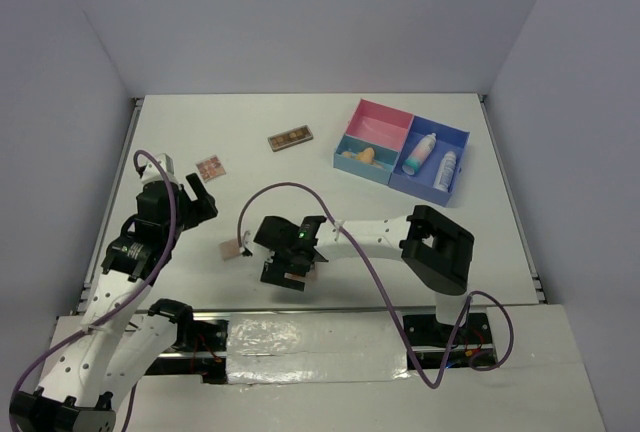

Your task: Organize the makeup

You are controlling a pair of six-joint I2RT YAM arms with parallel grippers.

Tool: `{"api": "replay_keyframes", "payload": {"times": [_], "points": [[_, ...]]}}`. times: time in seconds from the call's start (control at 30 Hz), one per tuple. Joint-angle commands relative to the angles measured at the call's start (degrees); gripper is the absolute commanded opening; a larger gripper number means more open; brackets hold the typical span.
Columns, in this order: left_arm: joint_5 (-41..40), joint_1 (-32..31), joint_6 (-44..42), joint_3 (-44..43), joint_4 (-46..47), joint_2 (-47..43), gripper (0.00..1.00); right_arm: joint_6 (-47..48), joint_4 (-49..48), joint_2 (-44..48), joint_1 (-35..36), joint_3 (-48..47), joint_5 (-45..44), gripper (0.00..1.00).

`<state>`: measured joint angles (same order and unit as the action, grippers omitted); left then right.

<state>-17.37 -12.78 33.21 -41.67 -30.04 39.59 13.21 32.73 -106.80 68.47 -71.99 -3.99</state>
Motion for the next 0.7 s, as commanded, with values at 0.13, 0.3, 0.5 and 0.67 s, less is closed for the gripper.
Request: {"api": "replay_keyframes", "payload": {"times": [0.13, 0.3, 0.5, 0.67], "points": [[-0.74, 0.38, -0.52, -1.48, 0.95, -0.48, 0.92, 5.32, -2.14, -1.13, -1.41, 0.35, 5.74, 0.91], [-0.83, 0.30, -0.60, -1.57, 0.95, -0.48, 0.92, 7.00, -2.32, -1.74, -2.55, 0.79, 7.68, 0.91], [-0.74, 0.30, -0.43, -1.31, 1.30, -0.48, 0.92, 8.67, -3.20, -1.22, -4.04, 1.23, 7.42, 0.91], [-0.39, 0.38, -0.25, -1.04, 1.65, -0.31, 0.91, 9.99, -3.20, -1.13, -4.48, 1.41, 5.84, 0.91]]}}
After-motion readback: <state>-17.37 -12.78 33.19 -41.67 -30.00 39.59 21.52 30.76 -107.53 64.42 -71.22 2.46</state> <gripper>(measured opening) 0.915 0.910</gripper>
